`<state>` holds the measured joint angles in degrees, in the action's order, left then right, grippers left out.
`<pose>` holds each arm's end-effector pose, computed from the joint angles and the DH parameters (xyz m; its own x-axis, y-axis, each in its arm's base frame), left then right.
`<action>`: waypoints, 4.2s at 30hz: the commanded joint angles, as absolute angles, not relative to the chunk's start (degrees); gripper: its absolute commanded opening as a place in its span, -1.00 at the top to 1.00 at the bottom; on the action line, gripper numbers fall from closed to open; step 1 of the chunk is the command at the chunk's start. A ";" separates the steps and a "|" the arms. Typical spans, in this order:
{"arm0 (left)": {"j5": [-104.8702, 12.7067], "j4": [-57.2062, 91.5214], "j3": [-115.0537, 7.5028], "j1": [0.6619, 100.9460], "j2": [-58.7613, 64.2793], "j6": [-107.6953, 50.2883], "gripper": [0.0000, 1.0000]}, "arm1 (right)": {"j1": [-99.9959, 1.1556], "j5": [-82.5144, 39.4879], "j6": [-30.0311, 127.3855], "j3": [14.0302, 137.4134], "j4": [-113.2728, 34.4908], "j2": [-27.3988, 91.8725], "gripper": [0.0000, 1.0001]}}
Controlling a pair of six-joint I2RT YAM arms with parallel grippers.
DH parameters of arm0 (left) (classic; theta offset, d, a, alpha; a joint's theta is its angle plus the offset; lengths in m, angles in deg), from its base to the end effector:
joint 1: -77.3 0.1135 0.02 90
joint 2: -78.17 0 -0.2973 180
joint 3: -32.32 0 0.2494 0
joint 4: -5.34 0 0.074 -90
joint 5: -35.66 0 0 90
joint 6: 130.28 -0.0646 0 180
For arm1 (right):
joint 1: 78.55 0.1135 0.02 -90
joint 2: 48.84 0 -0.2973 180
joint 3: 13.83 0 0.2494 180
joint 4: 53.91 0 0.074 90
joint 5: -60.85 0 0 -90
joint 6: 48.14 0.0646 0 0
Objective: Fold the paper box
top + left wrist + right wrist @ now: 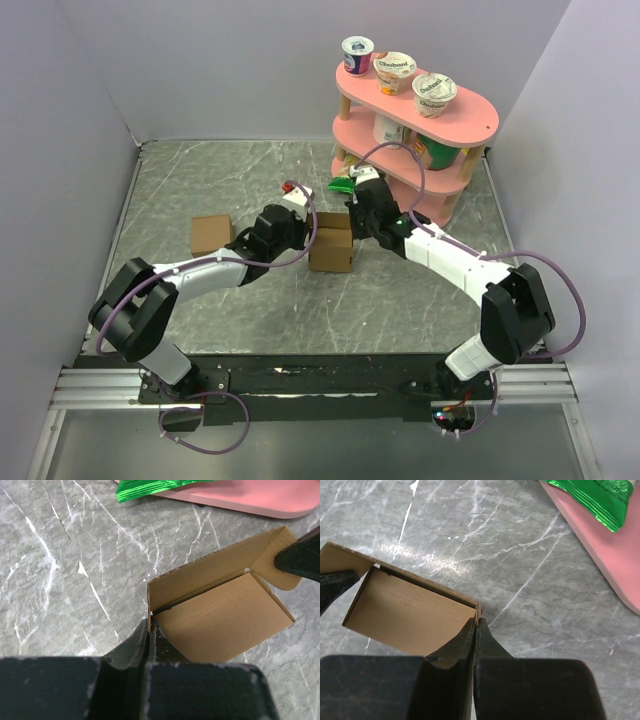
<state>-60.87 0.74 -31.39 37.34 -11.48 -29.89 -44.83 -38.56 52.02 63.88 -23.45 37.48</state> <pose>0.2892 -0.2328 0.2514 -0.3748 0.0803 -0.9236 0.4975 0.8581 -0.1273 0.3007 0.1880 0.2860 -0.5940 -0.1872 -0.7824 -0.3427 0.9388 0.0355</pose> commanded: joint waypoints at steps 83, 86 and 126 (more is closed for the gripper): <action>-53.13 9.24 -28.54 32.48 2.04 -18.66 -0.03 | -29.51 -65.10 67.00 44.40 -36.90 20.95 1.00; -51.27 10.91 -28.01 33.18 3.71 -17.87 0.00 | -28.98 -65.89 67.26 43.60 -37.70 20.41 1.00; -57.60 12.93 -33.20 32.13 -6.74 -11.28 0.96 | -24.32 -72.57 68.76 46.14 -35.86 25.42 1.00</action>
<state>-59.16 11.01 -30.82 33.32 -4.71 -13.58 -25.58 -73.10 67.40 44.10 -34.73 24.65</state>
